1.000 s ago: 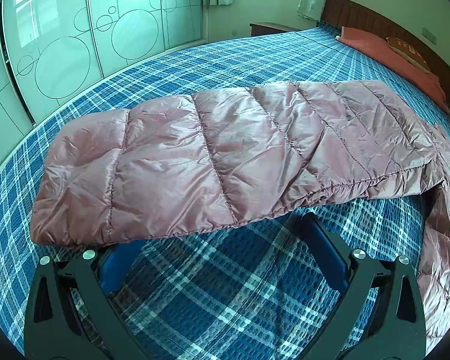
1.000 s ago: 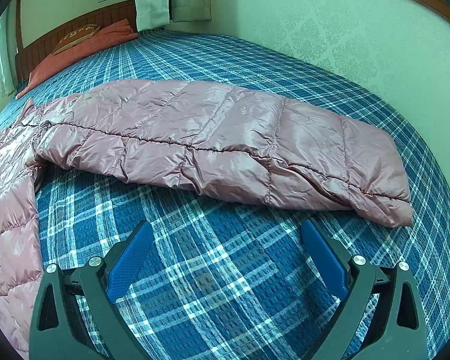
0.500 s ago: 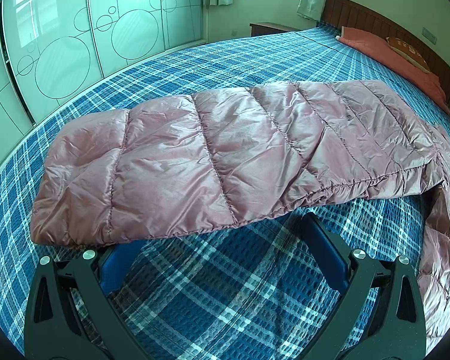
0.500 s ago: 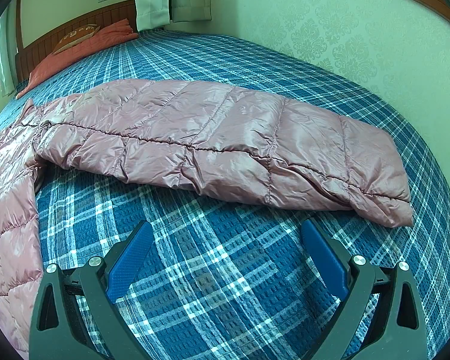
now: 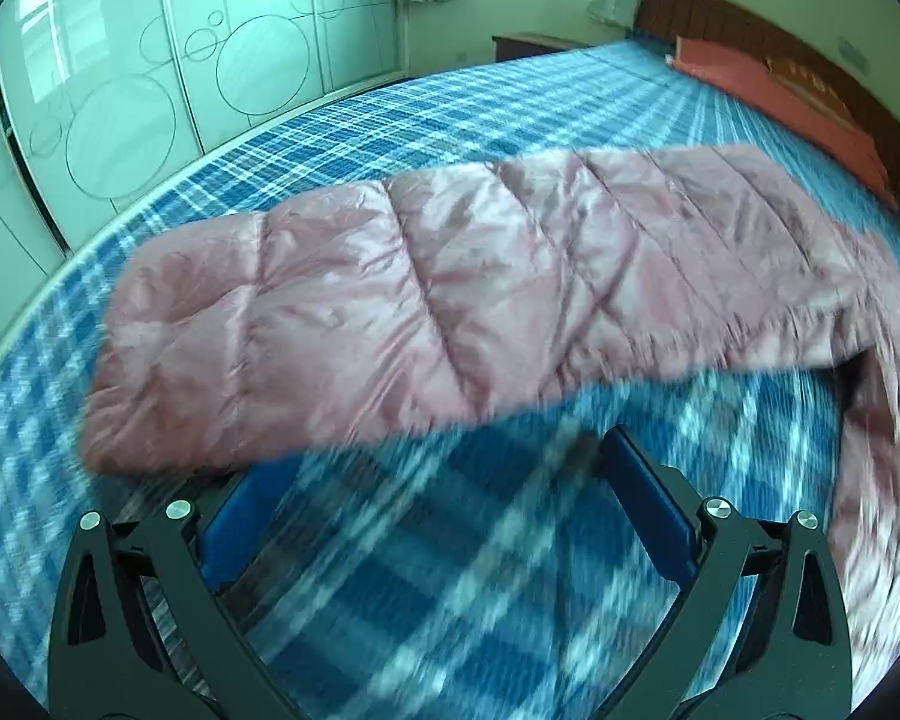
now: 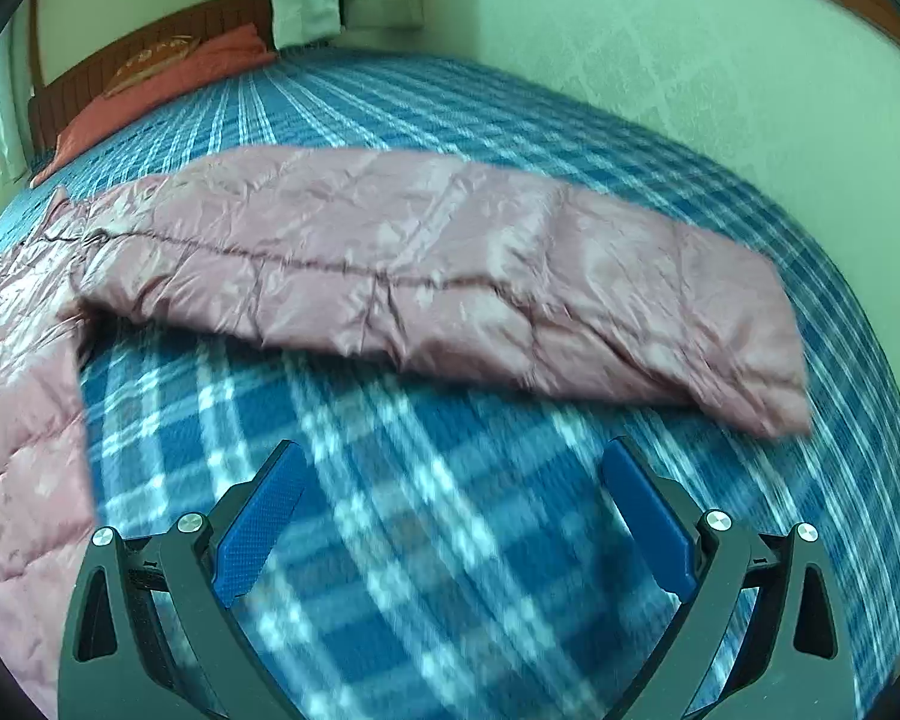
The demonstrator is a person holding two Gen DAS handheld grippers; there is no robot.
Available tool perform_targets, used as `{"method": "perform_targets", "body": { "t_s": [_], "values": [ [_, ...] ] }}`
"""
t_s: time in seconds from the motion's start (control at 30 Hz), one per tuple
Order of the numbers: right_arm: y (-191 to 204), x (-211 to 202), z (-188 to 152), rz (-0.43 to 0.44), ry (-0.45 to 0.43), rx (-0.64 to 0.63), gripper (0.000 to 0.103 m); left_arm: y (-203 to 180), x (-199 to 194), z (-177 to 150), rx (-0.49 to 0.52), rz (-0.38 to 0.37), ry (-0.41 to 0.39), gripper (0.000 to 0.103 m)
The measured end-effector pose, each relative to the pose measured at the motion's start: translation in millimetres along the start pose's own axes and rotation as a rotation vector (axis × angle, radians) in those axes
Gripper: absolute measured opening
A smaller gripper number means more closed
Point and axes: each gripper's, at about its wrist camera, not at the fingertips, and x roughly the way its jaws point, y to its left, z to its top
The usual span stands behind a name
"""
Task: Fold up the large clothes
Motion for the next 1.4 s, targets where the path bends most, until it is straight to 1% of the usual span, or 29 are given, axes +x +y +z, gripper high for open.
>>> {"method": "perform_targets", "body": {
  "t_s": [0.03, 0.1, 0.17, 0.23, 0.27, 0.37, 0.43, 0.47, 0.5, 0.6, 0.67, 0.73, 0.83, 0.93, 1.03, 1.23, 1.4],
  "values": [
    [0.2, -10.6, -3.7, 0.008, 0.017, 0.015, 0.098, -1.2, -9.4, -6.2, 0.016, 0.011, -0.003, 0.101],
    [3.4, -37.8, -14.3, 0.027, -0.004, 0.029, 0.098, -2.2, -37.6, -24.0, 0.042, -0.005, -0.036, 0.101],
    [11.6, -78.5, -30.8, 0.069, -0.064, 0.04, 0.098, -3.3, -76.6, -45.5, 0.044, -0.049, -0.09, 0.101],
    [24.4, -109.9, -43.9, 0.127, -0.107, 0.024, 0.098, -8.0, -108.1, -63.9, 0.042, -0.105, -0.11, 0.101],
    [33.0, -124.5, -49.8, 0.153, -0.122, 0.007, 0.098, -11.3, -120.0, -71.1, 0.048, -0.127, -0.112, 0.101],
    [61.8, -160.0, -62.3, 0.205, -0.162, -0.067, 0.098, -35.4, -168.2, -96.1, 0.106, -0.21, -0.124, 0.101],
    [81.1, -182.7, -68.6, 0.238, -0.178, -0.104, 0.098, -52.0, -192.4, -105.9, 0.139, -0.251, -0.129, 0.101],
    [88.5, -193.8, -72.5, 0.266, -0.181, -0.112, 0.098, -60.1, -206.3, -111.5, 0.146, -0.268, -0.131, 0.101],
    [99.5, -206.9, -77.5, 0.315, -0.181, -0.132, 0.098, -66.1, -215.0, -114.0, 0.149, -0.285, -0.132, 0.101],
    [115.0, -235.0, -97.0, 0.366, -0.18, -0.181, 0.098, -79.4, -251.3, -125.3, 0.152, -0.347, -0.147, 0.101],
    [125.0, -257.8, -108.2, 0.39, -0.199, -0.23, 0.098, -86.2, -272.9, -135.2, 0.162, -0.358, -0.172, 0.101],
    [128.7, -272.4, -118.1, 0.399, -0.218, -0.249, 0.098, -90.9, -288.0, -144.9, 0.185, -0.346, -0.196, 0.101],
    [127.5, -291.7, -125.9, 0.433, -0.24, -0.261, 0.098, -93.0, -306.3, -154.5, 0.217, -0.377, -0.225, 0.101],
    [127.0, -305.3, -133.8, 0.437, -0.262, -0.27, 0.098, -94.7, -320.3, -162.1, 0.232, -0.388, -0.241, 0.101],
    [128.4, -311.9, -141.0, 0.439, -0.267, -0.282, 0.098, -93.8, -328.0, -167.2, 0.235, -0.406, -0.232, 0.101],
    [125.9, -316.3, -145.7, 0.424, -0.275, -0.284, 0.098, -94.5, -342.3, -176.1, 0.252, -0.379, -0.261, 0.101],
    [121.8, -319.5, -148.2, 0.419, -0.278, -0.275, 0.098, -95.3, -346.8, -178.9, 0.26, -0.393, -0.254, 0.101]
  ]
}}
